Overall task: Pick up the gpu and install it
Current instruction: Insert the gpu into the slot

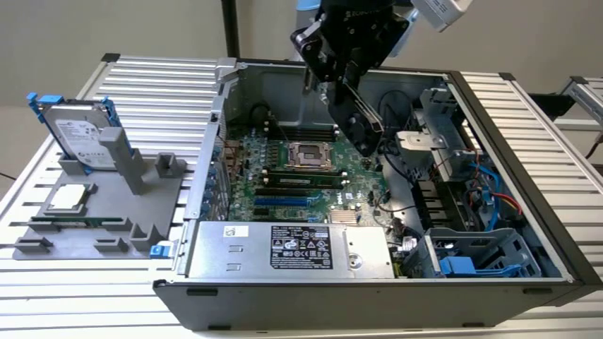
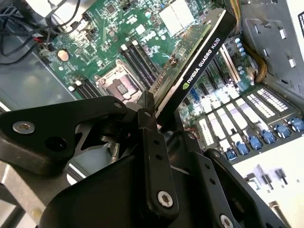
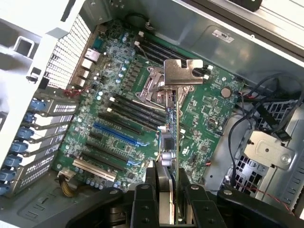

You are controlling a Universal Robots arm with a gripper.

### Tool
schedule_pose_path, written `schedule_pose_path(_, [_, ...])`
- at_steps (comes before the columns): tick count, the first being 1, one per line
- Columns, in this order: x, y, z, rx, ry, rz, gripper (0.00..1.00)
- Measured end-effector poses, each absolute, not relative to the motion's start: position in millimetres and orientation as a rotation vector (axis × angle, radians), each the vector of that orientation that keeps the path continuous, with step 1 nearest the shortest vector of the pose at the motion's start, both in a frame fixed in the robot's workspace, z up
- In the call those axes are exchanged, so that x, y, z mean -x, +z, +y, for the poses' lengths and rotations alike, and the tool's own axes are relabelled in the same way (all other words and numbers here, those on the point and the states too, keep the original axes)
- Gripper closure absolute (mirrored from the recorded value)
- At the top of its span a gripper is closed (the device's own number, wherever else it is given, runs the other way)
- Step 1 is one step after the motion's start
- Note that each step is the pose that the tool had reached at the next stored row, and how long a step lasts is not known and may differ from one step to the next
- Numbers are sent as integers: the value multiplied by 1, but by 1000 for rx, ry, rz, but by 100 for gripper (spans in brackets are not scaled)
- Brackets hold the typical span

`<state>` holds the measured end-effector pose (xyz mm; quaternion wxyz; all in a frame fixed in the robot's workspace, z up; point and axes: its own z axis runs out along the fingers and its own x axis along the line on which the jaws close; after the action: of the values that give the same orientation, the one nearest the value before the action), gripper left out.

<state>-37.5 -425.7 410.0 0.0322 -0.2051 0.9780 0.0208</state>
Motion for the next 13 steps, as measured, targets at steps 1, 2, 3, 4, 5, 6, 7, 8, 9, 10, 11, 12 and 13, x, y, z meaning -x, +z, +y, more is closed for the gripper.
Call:
schedule_pose_path(1, [38,410,-426,645,65,3008,100])
schedule_pose_path(2, [38,410,-426,659,65,3006,100])
schedule_pose_path(3, [38,410,-426,672,66,3003,100])
schedule_pose_path(4, [38,410,-426,686,66,3000,100])
schedule_pose_path(5, [38,410,-426,699,66,2997,100])
schedule_pose_path(6, [38,410,-426,713,67,2994,100])
schedule_pose_path(7, [38,410,-426,726,67,2991,100])
schedule_pose_path(8, [38,410,-426,740,68,2988,100])
schedule_pose_path(9, [38,410,-426,754,68,2985,100])
schedule_pose_path(10, [38,410,-426,768,69,2981,100])
schedule_pose_path(11, [38,410,-426,781,69,2978,100])
schedule_pose_path(12, [38,410,-426,795,69,2974,100])
schedule_pose_path(13, [38,410,-426,808,70,2971,100])
